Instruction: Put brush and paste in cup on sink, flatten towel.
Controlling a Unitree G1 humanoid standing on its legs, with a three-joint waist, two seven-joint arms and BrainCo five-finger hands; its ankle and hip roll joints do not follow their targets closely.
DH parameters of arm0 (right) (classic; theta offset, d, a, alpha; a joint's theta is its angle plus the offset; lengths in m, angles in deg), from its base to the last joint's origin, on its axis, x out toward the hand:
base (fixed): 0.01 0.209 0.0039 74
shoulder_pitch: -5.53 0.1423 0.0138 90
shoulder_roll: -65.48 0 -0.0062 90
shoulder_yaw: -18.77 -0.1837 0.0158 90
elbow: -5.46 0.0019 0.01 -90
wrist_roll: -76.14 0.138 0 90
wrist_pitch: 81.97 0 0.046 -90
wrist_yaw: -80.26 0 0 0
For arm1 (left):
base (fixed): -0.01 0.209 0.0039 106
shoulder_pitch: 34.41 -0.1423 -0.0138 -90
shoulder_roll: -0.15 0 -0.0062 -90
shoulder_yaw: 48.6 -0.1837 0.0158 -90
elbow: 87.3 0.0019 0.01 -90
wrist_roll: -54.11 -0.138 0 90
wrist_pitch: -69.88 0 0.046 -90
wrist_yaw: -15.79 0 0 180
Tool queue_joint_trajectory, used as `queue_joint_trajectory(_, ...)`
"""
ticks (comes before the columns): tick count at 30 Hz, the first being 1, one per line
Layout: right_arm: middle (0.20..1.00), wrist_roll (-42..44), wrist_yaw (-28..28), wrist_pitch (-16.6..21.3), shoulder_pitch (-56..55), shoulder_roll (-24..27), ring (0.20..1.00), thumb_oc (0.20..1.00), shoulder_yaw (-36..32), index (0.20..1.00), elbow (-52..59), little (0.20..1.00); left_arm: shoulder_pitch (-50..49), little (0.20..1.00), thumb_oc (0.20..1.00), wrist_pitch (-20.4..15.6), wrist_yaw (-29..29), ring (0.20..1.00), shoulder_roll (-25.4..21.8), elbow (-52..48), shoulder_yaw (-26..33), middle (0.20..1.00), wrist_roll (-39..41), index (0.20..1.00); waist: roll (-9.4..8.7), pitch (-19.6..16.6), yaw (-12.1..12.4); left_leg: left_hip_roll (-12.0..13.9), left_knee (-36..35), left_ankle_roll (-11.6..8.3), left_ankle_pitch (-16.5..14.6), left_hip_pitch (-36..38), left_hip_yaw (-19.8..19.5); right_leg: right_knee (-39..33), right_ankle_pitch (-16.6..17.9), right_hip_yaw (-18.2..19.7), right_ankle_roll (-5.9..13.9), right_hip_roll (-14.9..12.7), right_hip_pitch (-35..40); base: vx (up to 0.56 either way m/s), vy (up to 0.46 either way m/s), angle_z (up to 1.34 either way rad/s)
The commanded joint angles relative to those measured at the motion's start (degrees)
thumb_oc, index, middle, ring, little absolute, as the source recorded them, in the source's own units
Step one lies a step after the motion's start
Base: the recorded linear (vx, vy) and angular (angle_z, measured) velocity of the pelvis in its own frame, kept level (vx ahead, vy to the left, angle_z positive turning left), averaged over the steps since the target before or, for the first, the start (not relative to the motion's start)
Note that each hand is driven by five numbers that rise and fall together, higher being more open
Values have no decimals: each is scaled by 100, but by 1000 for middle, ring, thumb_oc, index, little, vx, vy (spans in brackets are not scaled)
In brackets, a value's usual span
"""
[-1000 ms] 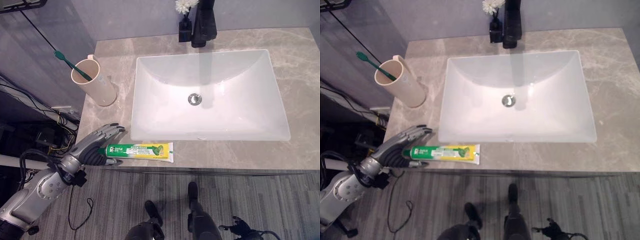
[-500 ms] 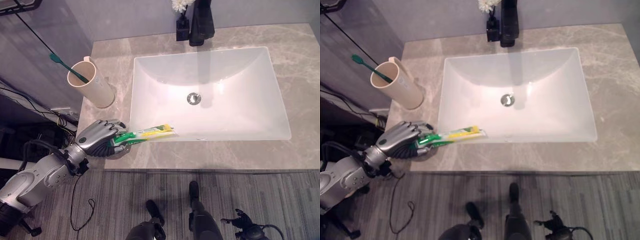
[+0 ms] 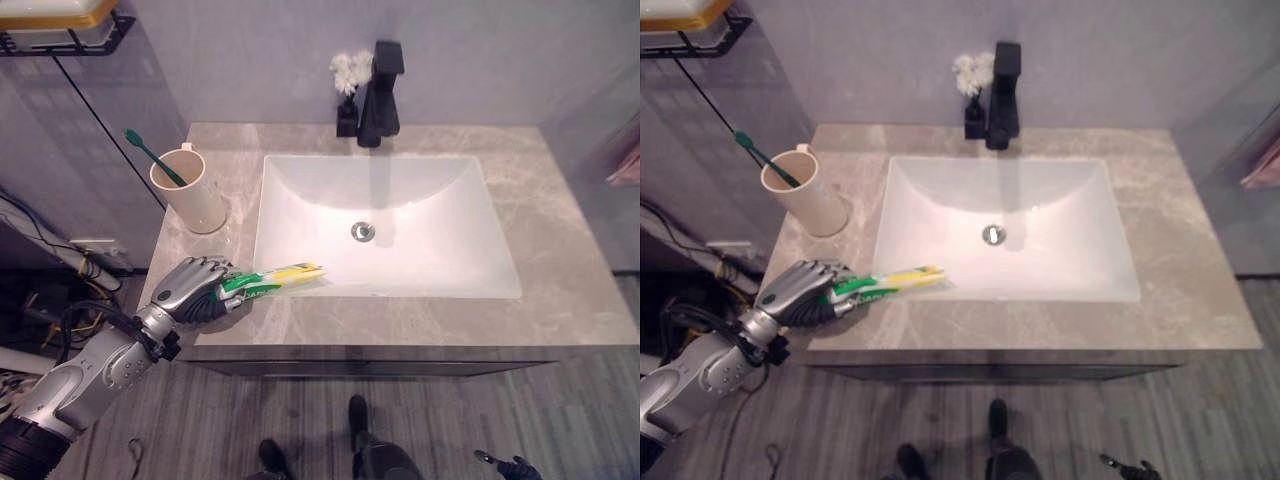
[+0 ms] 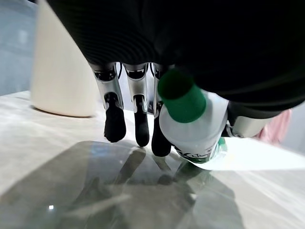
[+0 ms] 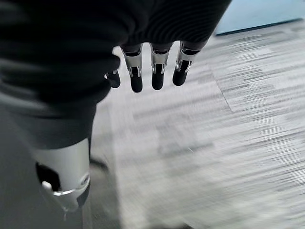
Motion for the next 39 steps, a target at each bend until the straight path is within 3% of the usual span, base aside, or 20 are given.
queue_joint_trajectory(1,1000,968,-413,86,122,789,1000,1000,-590,1000,-123,1000,634,200,200,1,-617,200,220,-476,618,200,182,200,157,-95,-140,220,39,-226,-142,235,-671,38,100,-78,526,-312,291,-10,-3,3)
queue_joint_trajectory(2,1000,973,-422,79,124,794,1000,1000,-604,1000,-112,1000,650,200,200,12,-610,200,231,-488,613,200,181,200,155,-82,-127,215,39,-223,-107,222,-665,38,127,-76,513,-317,276,-31,15,4)
queue_joint_trajectory(3,1000,1149,-844,287,73,1027,1000,1000,-992,1000,872,1000,929,200,200,91,-812,200,297,-607,686,200,58,200,113,-152,-202,214,39,-210,-143,279,-634,38,145,-49,534,-311,309,-33,29,3)
queue_joint_trajectory(4,1000,1069,-1168,443,-32,1107,1000,1000,-1141,1000,1990,1000,1125,200,200,157,-991,200,338,-679,718,200,-132,200,105,-196,-263,212,39,-206,-157,307,-604,38,156,-22,543,-308,310,0,71,0)
queue_joint_trajectory(5,1000,596,-1594,722,-276,1168,1000,1000,-1361,1000,3946,1000,1382,200,200,235,-1255,200,359,-715,824,200,-426,200,134,-257,-389,208,39,-187,-233,381,-573,38,148,5,567,-313,356,-14,44,-2)
queue_joint_trajectory(6,1000,547,-1642,653,-349,1101,1000,1000,-1408,1000,4081,1000,1412,200,200,233,-1270,200,358,-702,781,200,-444,200,110,-261,-368,201,39,-184,-186,358,-570,38,184,4,550,-321,333,12,54,-3)
queue_joint_trajectory(9,1000,807,-1540,1524,-427,1012,1000,1000,-1644,1000,6219,1000,1750,200,200,231,-1536,200,269,-909,952,200,-761,200,151,-359,-488,191,39,-156,-262,442,-554,38,151,39,557,-325,406,-10,29,-7)
queue_joint_trajectory(10,1000,809,-1539,1510,-452,986,1000,1000,-1657,1000,6273,1000,1748,200,200,230,-1535,200,265,-915,961,200,-765,200,134,-349,-489,187,39,-153,-225,429,-549,38,180,39,542,-329,393,3,28,-13)
queue_joint_trajectory(12,1000,515,-1261,1766,-361,925,1000,1000,-1463,1000,7701,1000,1888,200,200,235,-1537,200,125,-1070,1220,200,-809,200,145,-424,-482,180,39,-129,-241,486,-554,38,147,48,537,-339,446,-22,23,-16)
queue_joint_trajectory(14,1000,665,-1042,1793,-224,996,1000,1000,-1204,1000,8051,1000,2097,200,200,269,-1526,200,-34,-1092,1235,200,-777,200,130,-471,-448,183,39,-123,-244,507,-571,38,126,23,534,-339,487,-16,5,-7)
queue_joint_trajectory(19,1000,607,-634,1448,190,1396,1000,1000,-485,1000,8105,1000,2591,200,200,422,-1487,200,-141,-806,1089,200,-599,200,91,-531,-316,196,39,-130,-253,577,-602,38,83,-60,521,-360,640,3,-3,4)
queue_joint_trajectory(22,1000,757,-458,998,834,1653,1000,1000,386,1000,7692,1000,3108,200,200,575,-1472,200,-68,-607,798,200,-353,200,58,-551,-165,188,39,-130,-245,646,-634,38,57,-150,501,-387,772,13,6,15)
queue_joint_trajectory(24,1000,1035,-379,887,1053,1638,1000,1000,699,1000,7576,1000,3272,200,200,617,-1466,200,-24,-570,683,200,-302,200,51,-532,-128,181,39,-129,-242,669,-637,38,51,-164,497,-388,808,-18,4,17)
queue_joint_trajectory(26,1000,1991,362,702,1668,1789,1000,1000,1715,1000,7496,1000,3664,200,200,580,-1484,200,209,-571,307,200,-141,200,33,-494,10,180,39,-139,-244,733,-658,38,25,-216,495,-415,895,-22,7,4)
queue_joint_trajectory(29,1000,2489,575,646,2105,1922,1000,1000,2239,1000,7416,1000,3900,200,200,553,-1470,200,242,-578,69,200,-72,200,18,-437,73,168,39,-139,-206,736,-663,38,52,-220,478,-432,903,-15,-3,2)
queue_joint_trajectory(31,1000,3525,1347,720,2958,1465,1000,1000,3151,1000,7670,1000,4017,200,200,423,-1487,200,460,-557,-213,200,53,200,63,-380,249,143,39,-119,-218,755,-712,38,5,-270,471,-472,964,-7,16,4)
queue_joint_trajectory(35,1000,3985,1559,837,3589,970,1000,1000,3620,1000,7922,1000,3793,200,200,330,-1485,200,437,-695,-194,200,58,200,88,-336,383,112,39,-96,-183,741,-758,38,4,-348,448,-532,1000,-2,7,12)
queue_joint_trajectory(39,1000,4271,1835,944,3927,859,1000,1000,3863,1000,8293,1000,3486,200,200,139,-1442,200,341,-938,-109,200,87,200,79,-319,505,86,39,-84,-177,720,-818,38,-15,-443,434,-573,1046,29,1,14)
